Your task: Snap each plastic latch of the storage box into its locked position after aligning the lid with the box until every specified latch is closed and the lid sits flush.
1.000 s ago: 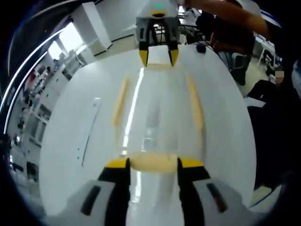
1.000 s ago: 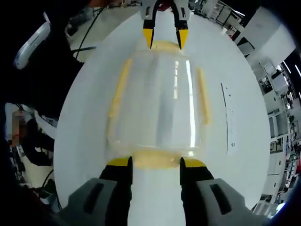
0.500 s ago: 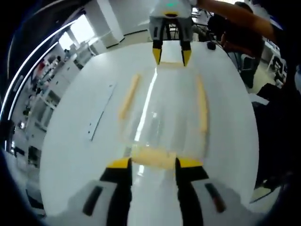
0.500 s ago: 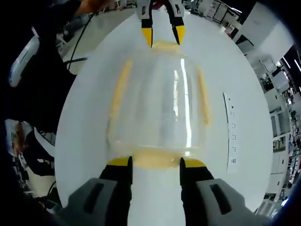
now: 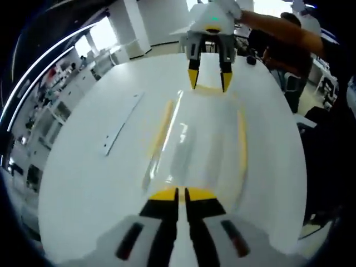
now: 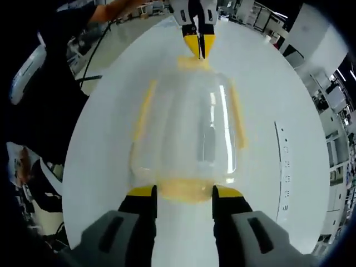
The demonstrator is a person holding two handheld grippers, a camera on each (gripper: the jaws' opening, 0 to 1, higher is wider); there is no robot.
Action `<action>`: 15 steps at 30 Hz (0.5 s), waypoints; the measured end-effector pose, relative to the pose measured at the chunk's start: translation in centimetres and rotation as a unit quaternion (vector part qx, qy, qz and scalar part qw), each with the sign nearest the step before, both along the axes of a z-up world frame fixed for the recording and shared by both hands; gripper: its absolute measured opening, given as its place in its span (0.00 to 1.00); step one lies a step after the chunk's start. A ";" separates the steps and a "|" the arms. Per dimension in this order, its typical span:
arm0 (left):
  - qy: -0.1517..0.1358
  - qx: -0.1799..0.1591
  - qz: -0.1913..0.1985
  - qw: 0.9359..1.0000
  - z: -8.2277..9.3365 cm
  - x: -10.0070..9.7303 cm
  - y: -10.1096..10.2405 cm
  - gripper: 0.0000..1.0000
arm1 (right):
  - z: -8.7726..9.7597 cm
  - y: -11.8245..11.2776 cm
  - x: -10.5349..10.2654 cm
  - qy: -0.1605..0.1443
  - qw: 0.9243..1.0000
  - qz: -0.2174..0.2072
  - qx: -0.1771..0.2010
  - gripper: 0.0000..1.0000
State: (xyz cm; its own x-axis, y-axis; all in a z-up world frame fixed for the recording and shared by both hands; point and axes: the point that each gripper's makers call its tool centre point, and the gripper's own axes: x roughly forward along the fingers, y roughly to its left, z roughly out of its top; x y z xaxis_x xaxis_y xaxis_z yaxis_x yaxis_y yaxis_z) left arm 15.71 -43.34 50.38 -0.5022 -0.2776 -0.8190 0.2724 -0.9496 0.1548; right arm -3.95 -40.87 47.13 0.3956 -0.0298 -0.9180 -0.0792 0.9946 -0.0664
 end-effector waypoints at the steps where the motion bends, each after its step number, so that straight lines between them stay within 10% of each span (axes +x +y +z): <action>1: -0.003 -0.003 -0.001 1.000 0.0 0.1 0.0 0.08 | 0.1 0.0 0.1 -0.001 1.000 0.000 0.001 0.38; 15: -0.029 0.004 -0.028 0.999 -0.5 1.2 1.4 0.34 | 0.6 0.2 0.8 -0.006 1.000 -0.001 0.003 0.38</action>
State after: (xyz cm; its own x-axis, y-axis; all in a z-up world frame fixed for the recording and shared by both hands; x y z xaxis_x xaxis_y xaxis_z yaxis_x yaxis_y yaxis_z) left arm 16.95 -41.95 49.92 -0.4692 -0.2431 -0.8490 0.2094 -0.9646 0.1605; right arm -3.13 -40.63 47.73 0.4061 -0.0252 -0.9135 -0.0762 0.9952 -0.0613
